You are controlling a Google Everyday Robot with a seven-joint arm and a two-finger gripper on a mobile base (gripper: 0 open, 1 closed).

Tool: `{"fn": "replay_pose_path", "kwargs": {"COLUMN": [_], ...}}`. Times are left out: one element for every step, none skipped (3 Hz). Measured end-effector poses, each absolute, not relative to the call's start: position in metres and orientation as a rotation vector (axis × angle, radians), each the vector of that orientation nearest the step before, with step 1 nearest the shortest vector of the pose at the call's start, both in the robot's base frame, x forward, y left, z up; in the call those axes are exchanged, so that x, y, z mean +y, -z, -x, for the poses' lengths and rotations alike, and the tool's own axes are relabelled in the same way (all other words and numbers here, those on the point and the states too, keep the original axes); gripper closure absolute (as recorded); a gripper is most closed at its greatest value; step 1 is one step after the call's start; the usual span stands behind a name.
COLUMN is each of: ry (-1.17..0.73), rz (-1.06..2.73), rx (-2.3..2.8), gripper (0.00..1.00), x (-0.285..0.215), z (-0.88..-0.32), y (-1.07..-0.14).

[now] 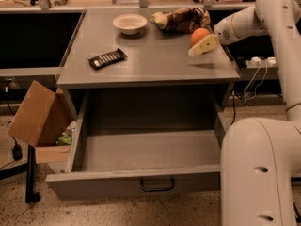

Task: Place orange into top drawer

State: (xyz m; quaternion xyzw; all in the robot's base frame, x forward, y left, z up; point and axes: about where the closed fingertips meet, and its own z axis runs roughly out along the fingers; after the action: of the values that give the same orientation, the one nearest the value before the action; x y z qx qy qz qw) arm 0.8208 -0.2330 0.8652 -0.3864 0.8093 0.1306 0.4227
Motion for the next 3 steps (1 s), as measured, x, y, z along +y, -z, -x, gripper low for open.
{"fn": "replay_pose_path", "kwargs": {"ry": [-0.343,-0.352,-0.36], "rz": [0.956,0.954,1.011], "rx": [2.027,2.023,1.94], "gripper": [0.26,0.49,0.74], "x": [-0.226,-0.222,-0.213], "z": [-0.832,-0.837,-0.831], "y": [-0.854,-0.848,-0.872]}}
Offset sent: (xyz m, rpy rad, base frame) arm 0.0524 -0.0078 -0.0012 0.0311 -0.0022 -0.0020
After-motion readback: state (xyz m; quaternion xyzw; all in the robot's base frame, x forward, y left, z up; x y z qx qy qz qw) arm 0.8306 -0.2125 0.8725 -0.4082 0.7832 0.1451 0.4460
